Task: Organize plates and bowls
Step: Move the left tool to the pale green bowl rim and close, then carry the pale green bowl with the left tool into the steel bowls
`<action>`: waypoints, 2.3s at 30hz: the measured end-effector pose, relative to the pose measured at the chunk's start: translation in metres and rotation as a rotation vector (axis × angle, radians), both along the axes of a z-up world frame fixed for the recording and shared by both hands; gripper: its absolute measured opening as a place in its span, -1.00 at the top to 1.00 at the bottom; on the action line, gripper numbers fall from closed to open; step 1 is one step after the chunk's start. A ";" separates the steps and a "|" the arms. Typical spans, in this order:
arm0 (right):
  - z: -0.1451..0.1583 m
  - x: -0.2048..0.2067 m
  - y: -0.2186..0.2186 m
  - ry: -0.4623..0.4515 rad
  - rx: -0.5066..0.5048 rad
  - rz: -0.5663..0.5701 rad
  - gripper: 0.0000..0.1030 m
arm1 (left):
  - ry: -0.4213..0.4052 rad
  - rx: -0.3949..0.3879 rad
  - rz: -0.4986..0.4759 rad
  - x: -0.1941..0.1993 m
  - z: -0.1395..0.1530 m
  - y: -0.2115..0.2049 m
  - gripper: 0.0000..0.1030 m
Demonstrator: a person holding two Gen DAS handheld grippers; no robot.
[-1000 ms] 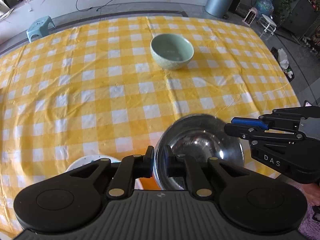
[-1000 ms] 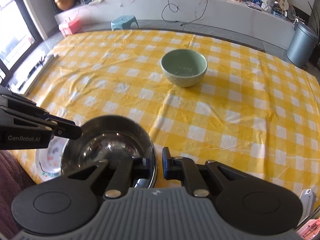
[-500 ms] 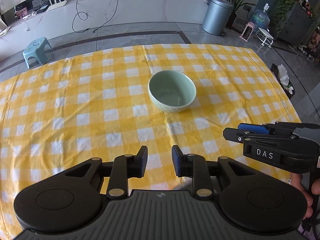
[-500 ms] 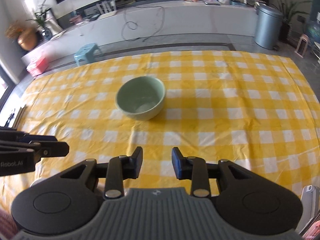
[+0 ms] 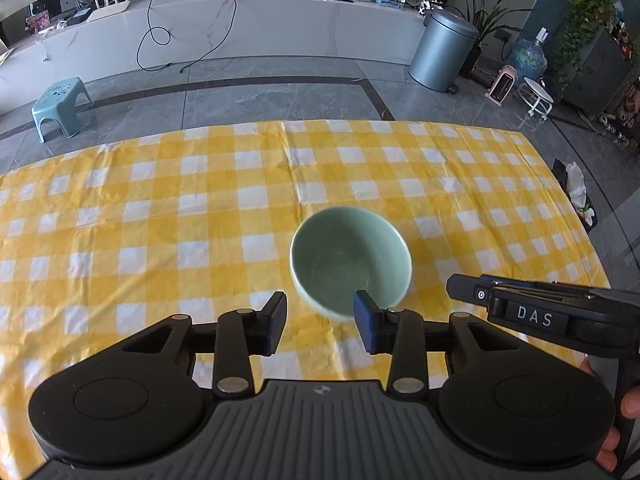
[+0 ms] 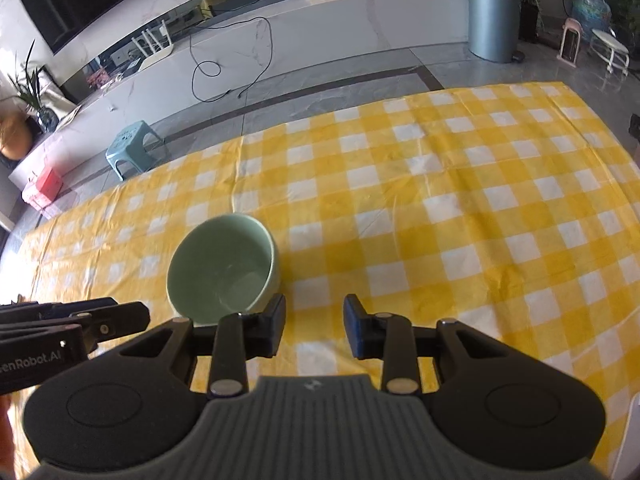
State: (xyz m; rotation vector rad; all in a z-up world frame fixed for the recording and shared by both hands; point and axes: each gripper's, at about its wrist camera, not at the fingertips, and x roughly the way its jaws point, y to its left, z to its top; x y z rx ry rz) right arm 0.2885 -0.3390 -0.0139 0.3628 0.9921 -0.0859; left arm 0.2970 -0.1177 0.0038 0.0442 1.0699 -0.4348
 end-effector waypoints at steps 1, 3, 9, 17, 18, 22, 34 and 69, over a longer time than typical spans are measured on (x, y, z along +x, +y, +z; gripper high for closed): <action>-0.002 0.004 -0.002 0.001 0.015 -0.008 0.39 | 0.002 0.001 0.004 0.005 -0.003 -0.002 0.15; -0.003 0.012 -0.003 0.002 0.037 -0.025 0.40 | 0.006 0.009 0.007 0.015 -0.008 -0.007 0.15; -0.009 0.028 0.003 -0.014 0.094 -0.014 0.43 | 0.005 0.065 -0.010 0.034 -0.028 -0.014 0.15; -0.029 0.045 0.023 0.024 0.074 0.016 0.63 | 0.048 0.043 -0.015 0.044 -0.051 -0.008 0.43; -0.031 0.046 0.024 0.029 0.073 0.017 0.63 | 0.051 0.040 -0.017 0.045 -0.052 -0.007 0.45; -0.038 0.050 0.031 0.037 0.042 0.017 0.63 | 0.049 0.037 -0.025 0.047 -0.056 -0.006 0.59; -0.055 0.058 0.032 0.063 0.049 0.005 0.74 | 0.051 0.038 -0.028 0.048 -0.066 -0.009 0.72; 0.069 -0.078 0.044 -0.105 0.169 0.182 0.84 | -0.023 0.037 0.078 -0.097 0.058 0.025 0.77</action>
